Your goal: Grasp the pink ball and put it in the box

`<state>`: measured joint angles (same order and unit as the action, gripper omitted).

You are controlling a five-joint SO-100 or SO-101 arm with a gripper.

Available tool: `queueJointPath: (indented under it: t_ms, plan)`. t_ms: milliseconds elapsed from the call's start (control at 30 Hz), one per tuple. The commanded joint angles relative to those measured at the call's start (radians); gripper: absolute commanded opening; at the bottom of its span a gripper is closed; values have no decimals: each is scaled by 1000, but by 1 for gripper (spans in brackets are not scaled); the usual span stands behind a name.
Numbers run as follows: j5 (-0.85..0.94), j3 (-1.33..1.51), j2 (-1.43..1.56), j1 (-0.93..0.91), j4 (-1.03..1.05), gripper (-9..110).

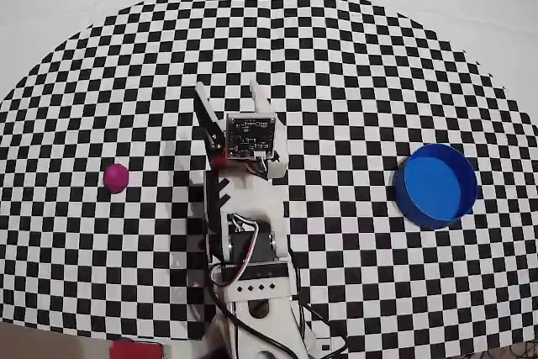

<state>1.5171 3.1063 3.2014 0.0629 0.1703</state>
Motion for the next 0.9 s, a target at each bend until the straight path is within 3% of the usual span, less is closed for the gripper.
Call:
queueJointPath:
  t_ms: [0,867]
  plan:
    - [8,5,-23,31,-18,24]
    - [9,6,-57,388,-49,24]
